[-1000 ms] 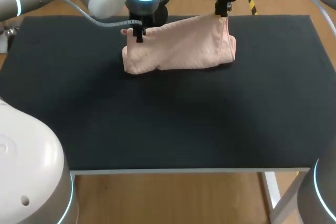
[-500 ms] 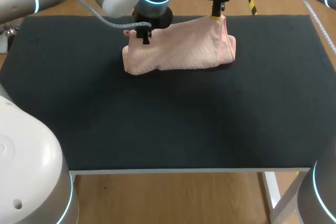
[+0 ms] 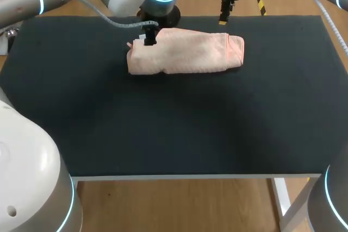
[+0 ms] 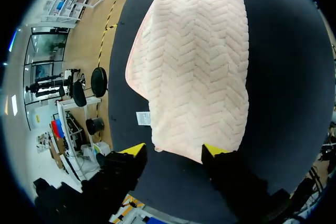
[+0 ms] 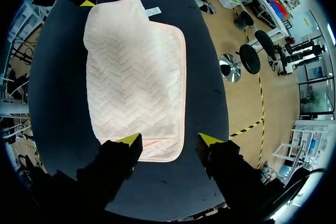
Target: Fold the towel
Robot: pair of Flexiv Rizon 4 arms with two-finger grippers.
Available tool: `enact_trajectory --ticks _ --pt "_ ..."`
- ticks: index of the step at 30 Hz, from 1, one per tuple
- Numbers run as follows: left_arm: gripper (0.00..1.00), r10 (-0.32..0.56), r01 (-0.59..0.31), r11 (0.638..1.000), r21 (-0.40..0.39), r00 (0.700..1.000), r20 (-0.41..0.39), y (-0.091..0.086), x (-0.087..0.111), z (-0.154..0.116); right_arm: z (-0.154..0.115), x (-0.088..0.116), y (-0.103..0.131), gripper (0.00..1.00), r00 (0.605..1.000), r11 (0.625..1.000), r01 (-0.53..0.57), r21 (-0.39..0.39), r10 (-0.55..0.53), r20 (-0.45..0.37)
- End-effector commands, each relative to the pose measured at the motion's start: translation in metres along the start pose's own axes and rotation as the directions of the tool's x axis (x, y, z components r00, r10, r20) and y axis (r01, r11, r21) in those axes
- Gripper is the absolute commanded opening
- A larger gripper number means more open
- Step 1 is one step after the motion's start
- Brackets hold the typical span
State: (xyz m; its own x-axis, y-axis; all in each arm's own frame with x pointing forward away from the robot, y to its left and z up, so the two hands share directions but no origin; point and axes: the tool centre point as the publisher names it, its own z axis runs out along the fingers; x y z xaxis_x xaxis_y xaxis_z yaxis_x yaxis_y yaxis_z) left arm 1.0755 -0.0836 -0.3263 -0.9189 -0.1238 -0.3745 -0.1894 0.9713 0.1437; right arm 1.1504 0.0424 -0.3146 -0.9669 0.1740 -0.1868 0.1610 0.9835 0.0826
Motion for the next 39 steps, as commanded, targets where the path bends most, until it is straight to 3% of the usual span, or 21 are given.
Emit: enact_trajectory --ticks 1,3,39 --pt "1.0 0.018 -0.018 0.998 0.056 1.0 0.015 0.0144 0.0055 -0.0127 -0.0107 0.0105 -0.0024 1.0 1.0 1.0 0.006 0.006 -0.006 0.022" --pt "1.0 0.055 -0.059 0.996 0.071 0.997 0.052 0.0148 0.0113 -0.0212 -0.0128 0.0127 -0.0022 1.0 1.0 1.0 0.011 0.006 -0.012 0.028" --pt "1.0 0.055 -0.059 0.996 0.071 0.997 0.052 0.0148 0.0113 -0.0212 -0.0128 0.0127 -0.0022 1.0 1.0 1.0 0.011 0.006 -0.012 0.028"
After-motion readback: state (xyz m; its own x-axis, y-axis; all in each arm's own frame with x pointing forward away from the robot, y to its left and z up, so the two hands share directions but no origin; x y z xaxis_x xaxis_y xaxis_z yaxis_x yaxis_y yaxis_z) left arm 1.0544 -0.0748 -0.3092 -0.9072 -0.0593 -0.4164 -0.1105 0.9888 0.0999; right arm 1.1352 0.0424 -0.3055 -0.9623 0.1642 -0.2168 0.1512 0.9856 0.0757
